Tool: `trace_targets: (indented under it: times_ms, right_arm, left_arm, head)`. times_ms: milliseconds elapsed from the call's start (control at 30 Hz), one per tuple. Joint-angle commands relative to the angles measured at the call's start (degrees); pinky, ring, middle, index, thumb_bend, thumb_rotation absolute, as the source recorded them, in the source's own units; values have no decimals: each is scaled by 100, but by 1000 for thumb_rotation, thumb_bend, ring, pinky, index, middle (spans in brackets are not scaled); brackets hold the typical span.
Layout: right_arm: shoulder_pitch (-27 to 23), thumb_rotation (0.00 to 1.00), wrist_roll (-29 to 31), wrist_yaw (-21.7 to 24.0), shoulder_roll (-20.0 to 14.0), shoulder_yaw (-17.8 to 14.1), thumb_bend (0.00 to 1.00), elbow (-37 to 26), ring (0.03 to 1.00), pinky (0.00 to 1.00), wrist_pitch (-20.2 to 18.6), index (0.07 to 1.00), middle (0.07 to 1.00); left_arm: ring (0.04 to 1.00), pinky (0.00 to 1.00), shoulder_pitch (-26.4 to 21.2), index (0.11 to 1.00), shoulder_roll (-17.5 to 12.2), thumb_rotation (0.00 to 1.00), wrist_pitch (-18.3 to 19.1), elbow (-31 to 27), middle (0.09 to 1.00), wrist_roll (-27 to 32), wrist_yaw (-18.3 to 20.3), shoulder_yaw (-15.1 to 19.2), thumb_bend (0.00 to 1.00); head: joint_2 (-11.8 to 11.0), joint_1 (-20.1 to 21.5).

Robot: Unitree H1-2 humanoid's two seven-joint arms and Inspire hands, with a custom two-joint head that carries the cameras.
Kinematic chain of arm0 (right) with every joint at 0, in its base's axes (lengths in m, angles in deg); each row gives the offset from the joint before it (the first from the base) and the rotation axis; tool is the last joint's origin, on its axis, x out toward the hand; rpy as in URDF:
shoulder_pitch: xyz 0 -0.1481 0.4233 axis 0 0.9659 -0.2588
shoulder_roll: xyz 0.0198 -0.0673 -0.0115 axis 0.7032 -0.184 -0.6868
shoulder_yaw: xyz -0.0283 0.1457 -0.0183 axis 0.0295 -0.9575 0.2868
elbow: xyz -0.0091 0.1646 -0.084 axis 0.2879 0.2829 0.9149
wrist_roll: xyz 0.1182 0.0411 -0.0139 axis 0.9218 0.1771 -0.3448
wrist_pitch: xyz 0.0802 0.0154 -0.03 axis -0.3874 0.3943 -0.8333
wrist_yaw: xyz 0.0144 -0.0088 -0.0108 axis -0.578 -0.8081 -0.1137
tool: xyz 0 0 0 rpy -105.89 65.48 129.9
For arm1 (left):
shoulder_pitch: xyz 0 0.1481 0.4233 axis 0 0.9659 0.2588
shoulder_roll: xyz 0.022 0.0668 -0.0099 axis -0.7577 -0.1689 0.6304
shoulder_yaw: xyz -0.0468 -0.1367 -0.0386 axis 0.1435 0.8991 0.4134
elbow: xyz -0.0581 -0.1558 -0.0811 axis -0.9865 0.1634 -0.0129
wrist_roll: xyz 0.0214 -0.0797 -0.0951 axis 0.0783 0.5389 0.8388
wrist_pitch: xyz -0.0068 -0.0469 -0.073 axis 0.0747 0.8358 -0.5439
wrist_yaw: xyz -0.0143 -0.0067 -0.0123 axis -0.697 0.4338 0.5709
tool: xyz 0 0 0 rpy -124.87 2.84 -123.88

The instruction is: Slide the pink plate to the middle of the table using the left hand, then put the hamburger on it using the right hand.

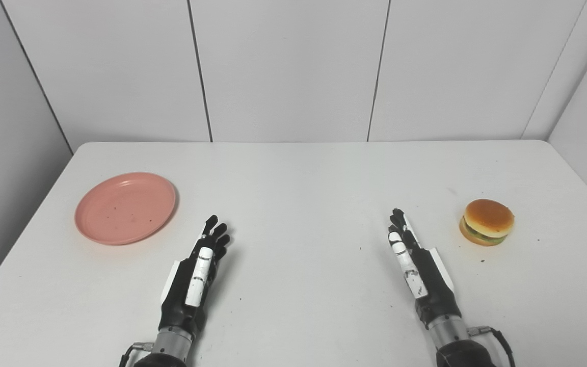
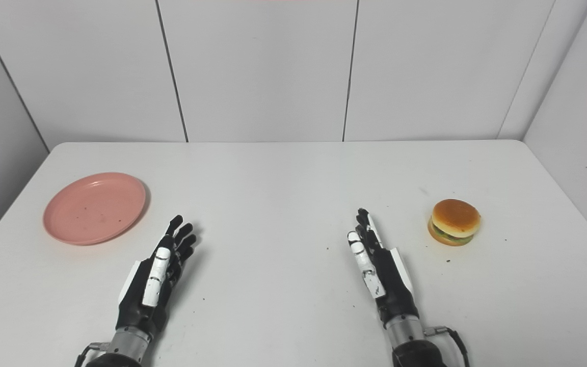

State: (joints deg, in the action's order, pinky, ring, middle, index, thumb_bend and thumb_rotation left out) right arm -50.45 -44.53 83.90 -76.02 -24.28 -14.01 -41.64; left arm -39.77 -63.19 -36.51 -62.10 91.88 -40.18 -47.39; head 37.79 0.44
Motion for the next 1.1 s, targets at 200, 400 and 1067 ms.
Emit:
trace_targets:
  times_ms: [200, 400, 1067]
  right_arm:
    - [-66, 1000, 24, 11, 44, 12, 198, 144, 976, 979, 74, 998, 989]
    - [-73, 1000, -26, -13, 43, 24, 201, 175, 975, 984, 111, 995, 987]
    - [-72, 1000, 488, 328, -233, -150, 162, 610, 983, 998, 633, 1000, 994]
  left_arm:
    - [946, 975, 35, 958, -7, 957, 57, 17, 958, -44, 37, -54, 603]
    - [942, 974, 39, 954, 14, 955, 101, -14, 953, -39, 13, -46, 601]
    - [932, 945, -8, 954, 291, 989, -393, 504, 952, -508, -168, -316, 538]
  head:
    - [-7, 1]
    - [-1, -2]
    - [-576, -1279]
